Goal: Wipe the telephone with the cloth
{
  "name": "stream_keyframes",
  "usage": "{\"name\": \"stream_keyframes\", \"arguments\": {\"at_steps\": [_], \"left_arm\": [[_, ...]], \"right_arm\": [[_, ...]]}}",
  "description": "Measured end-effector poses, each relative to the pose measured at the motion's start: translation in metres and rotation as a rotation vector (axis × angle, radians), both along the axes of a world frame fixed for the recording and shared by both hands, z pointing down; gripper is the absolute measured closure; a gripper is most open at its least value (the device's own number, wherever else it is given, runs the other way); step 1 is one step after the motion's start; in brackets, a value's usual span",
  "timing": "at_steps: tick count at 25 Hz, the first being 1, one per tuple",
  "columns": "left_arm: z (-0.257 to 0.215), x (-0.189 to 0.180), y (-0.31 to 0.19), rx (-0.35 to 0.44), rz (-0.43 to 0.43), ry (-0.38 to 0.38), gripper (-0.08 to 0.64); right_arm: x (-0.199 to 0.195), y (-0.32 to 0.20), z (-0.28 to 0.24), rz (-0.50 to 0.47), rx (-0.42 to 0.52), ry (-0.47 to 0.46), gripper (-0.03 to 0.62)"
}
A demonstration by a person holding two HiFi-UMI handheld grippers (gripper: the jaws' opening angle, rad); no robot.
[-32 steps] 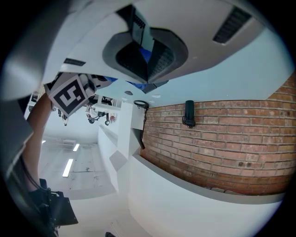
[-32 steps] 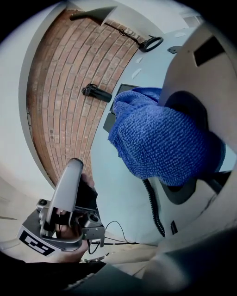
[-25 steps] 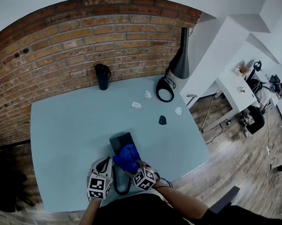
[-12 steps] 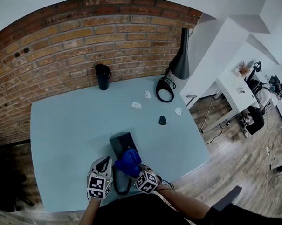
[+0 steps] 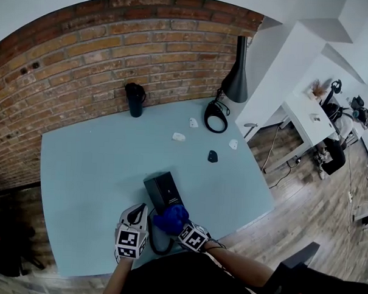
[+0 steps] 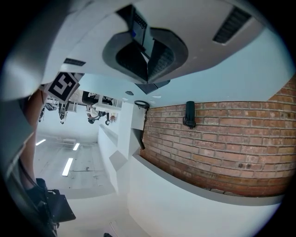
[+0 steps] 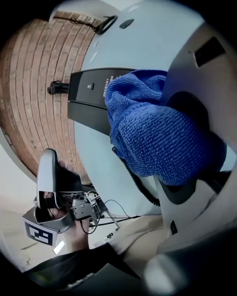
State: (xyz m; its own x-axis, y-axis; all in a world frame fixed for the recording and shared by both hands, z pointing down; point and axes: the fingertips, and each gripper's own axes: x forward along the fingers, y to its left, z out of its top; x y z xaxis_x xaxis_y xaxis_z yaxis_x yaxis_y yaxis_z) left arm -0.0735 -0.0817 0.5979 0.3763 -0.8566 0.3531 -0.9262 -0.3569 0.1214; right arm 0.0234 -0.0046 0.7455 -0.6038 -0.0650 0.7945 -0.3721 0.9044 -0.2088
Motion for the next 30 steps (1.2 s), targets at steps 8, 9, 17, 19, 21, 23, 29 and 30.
{"name": "stream_keyframes", "arguments": {"at_steps": [8,9,17,19,21,23,29,30], "left_arm": [[-0.006,-0.012,-0.002,0.012,-0.041,0.013,0.541],[-0.007,-0.014,-0.001,0.013,-0.05,0.016,0.54],[-0.007,-0.015,-0.002,0.017,-0.054,0.019,0.54],[-0.009,-0.016,-0.001,0.018,-0.059,0.016,0.54],[-0.01,-0.021,-0.002,0.022,-0.072,0.011,0.541],[-0.009,-0.025,-0.001,0.01,-0.078,0.007,0.54],[-0.005,-0.034,-0.003,-0.002,-0.097,0.016,0.54],[-0.003,-0.032,-0.004,-0.005,-0.094,0.018,0.54]], "right_arm": [[-0.005,-0.026,-0.05,-0.018,0.044,-0.061,0.365],[-0.007,-0.038,-0.065,-0.02,0.071,-0.082,0.365],[-0.041,-0.186,-0.161,0.056,0.347,-0.176,0.365],[-0.051,-0.206,-0.162,0.07,0.368,-0.163,0.365],[-0.058,-0.216,-0.15,0.083,0.358,-0.136,0.365],[-0.06,-0.217,-0.125,0.098,0.329,-0.084,0.365],[-0.061,-0.206,-0.099,0.064,0.402,-0.066,0.364],[-0.061,-0.205,-0.099,0.037,0.397,-0.063,0.365]]}}
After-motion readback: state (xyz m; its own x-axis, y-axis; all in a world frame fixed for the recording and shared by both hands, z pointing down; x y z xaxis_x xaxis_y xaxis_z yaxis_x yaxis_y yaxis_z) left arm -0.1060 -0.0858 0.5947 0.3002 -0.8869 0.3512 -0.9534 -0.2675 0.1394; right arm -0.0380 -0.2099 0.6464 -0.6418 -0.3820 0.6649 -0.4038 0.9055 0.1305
